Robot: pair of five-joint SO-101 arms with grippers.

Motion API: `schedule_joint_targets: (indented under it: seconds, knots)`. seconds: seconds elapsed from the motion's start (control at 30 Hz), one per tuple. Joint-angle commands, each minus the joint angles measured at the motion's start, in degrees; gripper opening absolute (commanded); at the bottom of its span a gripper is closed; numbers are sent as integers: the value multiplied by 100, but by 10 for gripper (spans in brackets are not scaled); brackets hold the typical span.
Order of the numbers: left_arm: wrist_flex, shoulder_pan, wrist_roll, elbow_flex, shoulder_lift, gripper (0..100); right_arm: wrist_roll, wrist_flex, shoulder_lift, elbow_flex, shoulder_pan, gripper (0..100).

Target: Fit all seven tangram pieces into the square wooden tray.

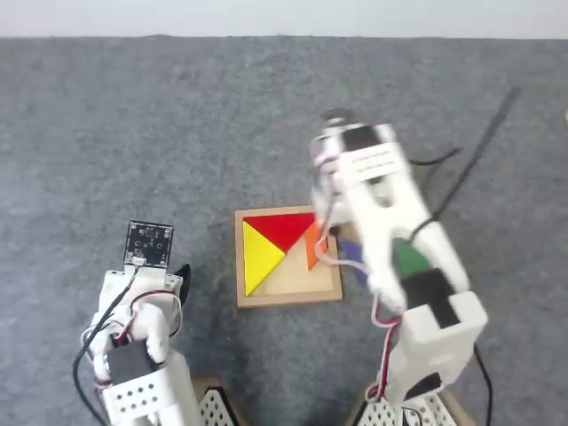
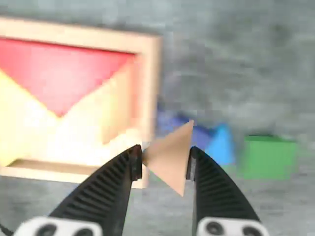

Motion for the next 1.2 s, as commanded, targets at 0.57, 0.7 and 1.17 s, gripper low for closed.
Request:
schedule_joint_targets:
  seconds: [0.57,0.7,1.17]
  knots:
    - [-18,0,-62,-40,18,281,-1916,655,1807,-2136,-1455,118]
    - [-18,0,-62,-40,18,281,-1881,901,1947,-2585,-1446,151]
    - [-18,0,-62,-40,18,281,-1749,927,1895,-2681,-1367,358]
